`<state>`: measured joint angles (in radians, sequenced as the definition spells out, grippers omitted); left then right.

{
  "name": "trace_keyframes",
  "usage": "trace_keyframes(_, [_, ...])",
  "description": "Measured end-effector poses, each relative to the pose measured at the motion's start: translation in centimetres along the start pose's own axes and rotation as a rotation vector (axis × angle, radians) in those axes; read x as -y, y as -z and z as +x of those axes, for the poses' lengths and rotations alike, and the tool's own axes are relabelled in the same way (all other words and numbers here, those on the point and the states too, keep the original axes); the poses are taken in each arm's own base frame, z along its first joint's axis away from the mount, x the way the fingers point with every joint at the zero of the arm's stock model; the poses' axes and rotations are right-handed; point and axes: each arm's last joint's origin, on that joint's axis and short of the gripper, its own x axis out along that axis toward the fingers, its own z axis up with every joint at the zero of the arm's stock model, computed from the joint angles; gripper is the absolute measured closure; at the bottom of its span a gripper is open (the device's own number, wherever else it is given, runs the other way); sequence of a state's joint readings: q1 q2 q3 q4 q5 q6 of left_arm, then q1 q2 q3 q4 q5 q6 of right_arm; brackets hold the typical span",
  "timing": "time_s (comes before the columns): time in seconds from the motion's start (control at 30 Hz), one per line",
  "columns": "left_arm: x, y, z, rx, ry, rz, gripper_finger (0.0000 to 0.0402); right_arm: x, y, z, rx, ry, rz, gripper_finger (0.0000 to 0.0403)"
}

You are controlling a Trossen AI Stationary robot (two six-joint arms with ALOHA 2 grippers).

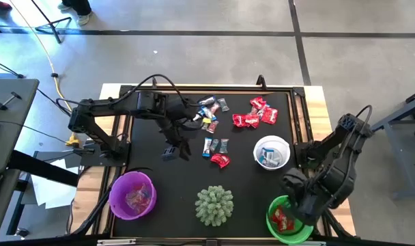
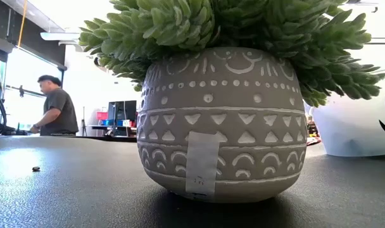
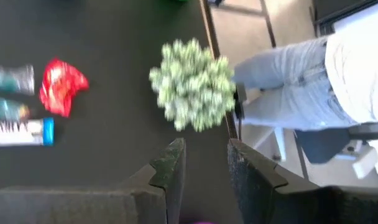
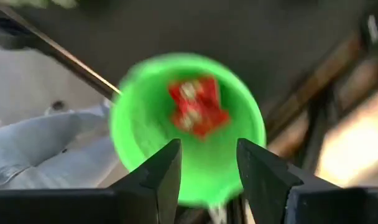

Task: Sort candy
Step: Put the red candy wrapper into the green bucket

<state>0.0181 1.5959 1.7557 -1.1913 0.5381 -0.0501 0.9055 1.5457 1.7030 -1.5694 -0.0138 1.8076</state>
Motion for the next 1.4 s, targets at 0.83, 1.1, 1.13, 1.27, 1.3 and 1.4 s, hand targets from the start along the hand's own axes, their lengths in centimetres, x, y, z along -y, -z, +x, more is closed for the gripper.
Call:
trace_keyframes(0.83, [4.1, 6.7, -2.5, -0.229, -0.54, -0.149, 0.0296, 1.1, -16.4, -1.8, 0.499, 0.166, -0.483, 0.0261])
trace_keyframes(1.1, [3.1, 10.0, -2.2, -0.116, -0.704, -0.237, 0.0296, 1.9, -20.4, 2.2, 0.411, 0.162, -0.591, 0.0261])
trace_keyframes(1.13, [2.7, 10.4, -1.9, -0.122, -0.718, -0.241, 0.0296, 2.1, -20.8, 2.8, 0.403, 0.16, -0.607, 0.0261])
trace_keyframes(1.27, [1.1, 11.4, -0.7, -0.117, -0.787, -0.257, 0.0296, 2.9, -23.0, 5.5, 0.358, 0.082, -0.651, 0.0261])
trace_keyframes(1.3, [0.7, 11.4, -0.4, -0.106, -0.794, -0.264, 0.0296, 3.0, -23.6, 6.1, 0.356, 0.043, -0.657, 0.0261])
trace_keyframes(1.4, [-0.4, 11.6, 0.4, -0.099, -0.801, -0.292, 0.0296, 3.9, -25.5, 7.8, 0.353, -0.074, -0.661, 0.0261])
